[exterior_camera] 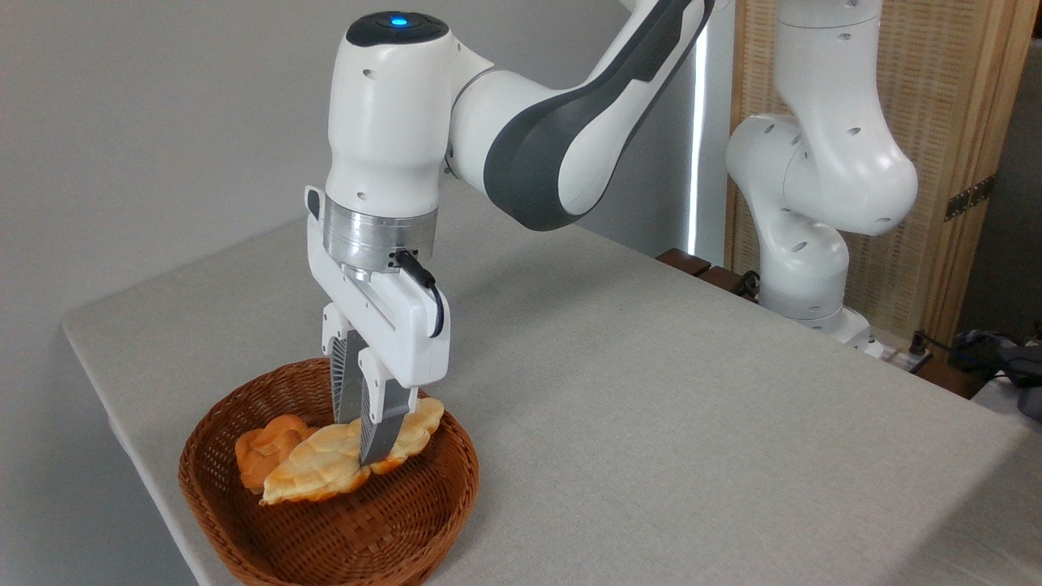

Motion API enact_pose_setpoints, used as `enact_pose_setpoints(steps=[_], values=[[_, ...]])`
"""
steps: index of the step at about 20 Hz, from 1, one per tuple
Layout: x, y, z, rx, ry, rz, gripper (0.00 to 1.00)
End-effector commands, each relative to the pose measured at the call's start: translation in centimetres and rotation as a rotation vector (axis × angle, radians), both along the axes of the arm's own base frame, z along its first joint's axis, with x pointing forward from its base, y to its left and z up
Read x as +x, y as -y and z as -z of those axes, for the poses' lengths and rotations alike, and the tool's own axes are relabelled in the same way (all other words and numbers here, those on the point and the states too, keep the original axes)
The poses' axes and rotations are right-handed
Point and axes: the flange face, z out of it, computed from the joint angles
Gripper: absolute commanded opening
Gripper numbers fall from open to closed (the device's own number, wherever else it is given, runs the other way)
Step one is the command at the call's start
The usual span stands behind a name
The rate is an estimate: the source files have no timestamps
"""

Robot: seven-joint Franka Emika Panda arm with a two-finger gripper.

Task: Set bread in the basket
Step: 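Lift the held bread and carry it over the wicker basket, then lower the bread into the basket beside the orange bun and open the gripper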

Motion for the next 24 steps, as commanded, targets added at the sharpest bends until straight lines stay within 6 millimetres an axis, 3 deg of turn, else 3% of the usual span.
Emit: enact_pose_setpoints(steps=[1,6,24], values=[[0.46,-0.35,0.01,0.037,0.015,0.022,0.92],[0.46,-0.44,0.01,0.038,0.015,0.02,1.0],[0.4,-0.34,-0.3,0.027,0.016,0.004,1.0]])
